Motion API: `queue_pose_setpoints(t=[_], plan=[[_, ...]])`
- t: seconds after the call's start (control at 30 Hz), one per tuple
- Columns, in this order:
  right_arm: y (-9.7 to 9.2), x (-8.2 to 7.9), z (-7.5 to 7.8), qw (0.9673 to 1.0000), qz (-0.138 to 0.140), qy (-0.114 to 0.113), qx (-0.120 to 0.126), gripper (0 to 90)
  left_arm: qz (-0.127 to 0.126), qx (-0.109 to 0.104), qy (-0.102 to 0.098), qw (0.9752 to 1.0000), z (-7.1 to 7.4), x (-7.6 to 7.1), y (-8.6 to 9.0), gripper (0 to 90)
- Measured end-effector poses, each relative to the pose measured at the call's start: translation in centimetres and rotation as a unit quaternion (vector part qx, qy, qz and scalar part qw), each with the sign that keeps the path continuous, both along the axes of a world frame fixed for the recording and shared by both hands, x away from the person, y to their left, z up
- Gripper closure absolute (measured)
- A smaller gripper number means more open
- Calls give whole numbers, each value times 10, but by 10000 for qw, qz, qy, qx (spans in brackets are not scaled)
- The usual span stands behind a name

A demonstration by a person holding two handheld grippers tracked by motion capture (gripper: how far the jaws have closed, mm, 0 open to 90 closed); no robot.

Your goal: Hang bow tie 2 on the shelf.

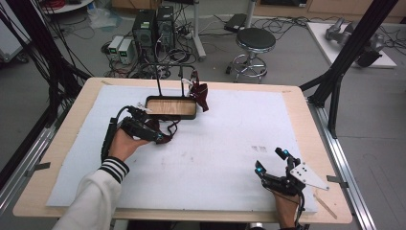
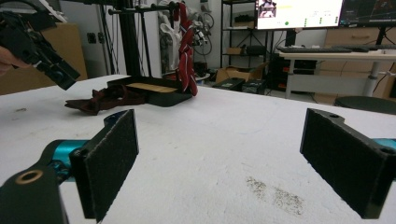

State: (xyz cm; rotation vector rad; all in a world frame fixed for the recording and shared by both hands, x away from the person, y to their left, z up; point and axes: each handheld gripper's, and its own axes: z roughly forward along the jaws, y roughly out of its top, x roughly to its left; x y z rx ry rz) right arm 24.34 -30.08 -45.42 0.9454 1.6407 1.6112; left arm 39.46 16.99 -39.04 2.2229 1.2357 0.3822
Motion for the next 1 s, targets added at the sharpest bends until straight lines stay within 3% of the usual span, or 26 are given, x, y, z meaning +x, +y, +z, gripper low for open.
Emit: queue_pose_setpoints(t=[0.1, 0.23, 0.47, 0.7, 1.0], plan=[[-1, 0, 0, 10000, -17, -17, 30, 105, 54, 0, 73, 10000, -3, 2, -2, 195], [-1, 0, 0, 10000, -23, -26, 42, 105, 206, -226, 297, 9991, -7, 8, -2, 204], [-1, 0, 0, 10000, -31, -10, 51, 106, 306, -212, 513, 9980, -13, 14, -6, 242], [-1, 0, 0, 10000, -33, -9, 56, 106, 623, -557, 606, 9947, -16, 20, -4, 261], [-1, 0, 0, 10000, -29, -22, 45, 106, 794, -527, 739, 9927, -23, 28, -7, 286]])
